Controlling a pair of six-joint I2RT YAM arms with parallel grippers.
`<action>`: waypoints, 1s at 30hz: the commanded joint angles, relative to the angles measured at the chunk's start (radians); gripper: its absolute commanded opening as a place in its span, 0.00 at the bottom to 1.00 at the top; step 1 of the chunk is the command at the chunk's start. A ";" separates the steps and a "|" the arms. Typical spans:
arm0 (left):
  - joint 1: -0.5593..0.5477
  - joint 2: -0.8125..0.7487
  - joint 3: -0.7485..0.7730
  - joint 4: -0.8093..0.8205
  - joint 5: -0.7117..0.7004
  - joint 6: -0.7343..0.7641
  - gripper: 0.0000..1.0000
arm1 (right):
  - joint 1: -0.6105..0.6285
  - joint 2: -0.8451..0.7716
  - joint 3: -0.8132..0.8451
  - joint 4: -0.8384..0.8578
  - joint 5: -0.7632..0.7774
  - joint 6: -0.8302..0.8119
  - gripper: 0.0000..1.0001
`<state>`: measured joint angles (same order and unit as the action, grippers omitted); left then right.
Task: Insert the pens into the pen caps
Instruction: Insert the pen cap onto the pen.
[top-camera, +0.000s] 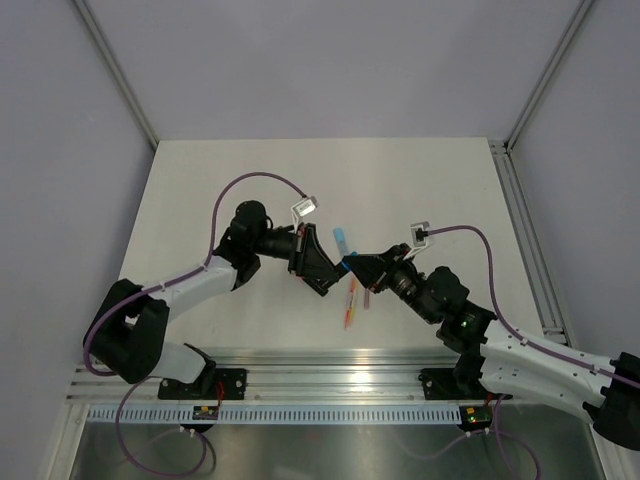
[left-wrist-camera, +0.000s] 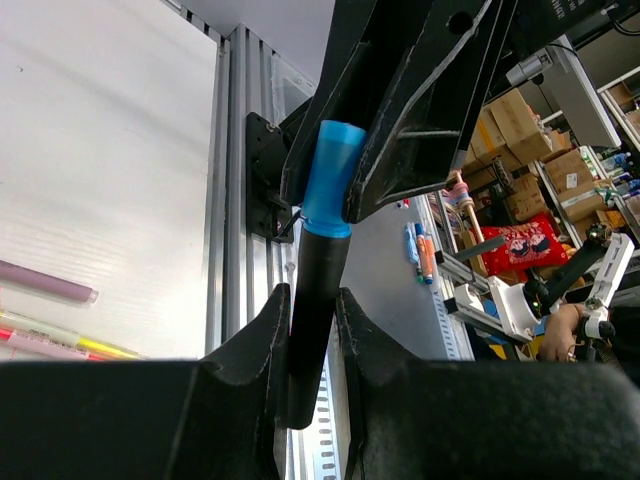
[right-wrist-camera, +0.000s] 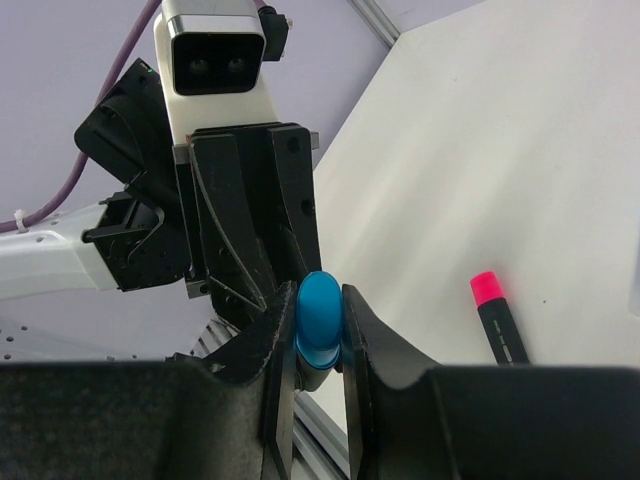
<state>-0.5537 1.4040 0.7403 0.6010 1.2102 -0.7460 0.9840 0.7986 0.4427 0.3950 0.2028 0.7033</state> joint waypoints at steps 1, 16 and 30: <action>0.023 -0.022 0.166 0.362 -0.396 -0.059 0.00 | 0.160 0.120 -0.068 -0.289 -0.427 0.027 0.00; 0.023 -0.045 0.214 0.338 -0.414 -0.055 0.00 | 0.268 0.146 -0.087 -0.243 -0.342 0.093 0.00; -0.003 -0.033 0.115 0.434 -0.413 -0.096 0.00 | 0.277 0.074 -0.050 -0.333 -0.266 0.085 0.00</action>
<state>-0.5495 1.3952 0.7776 0.6693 1.2591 -0.8207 1.1099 0.8356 0.4419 0.4694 0.3576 0.7704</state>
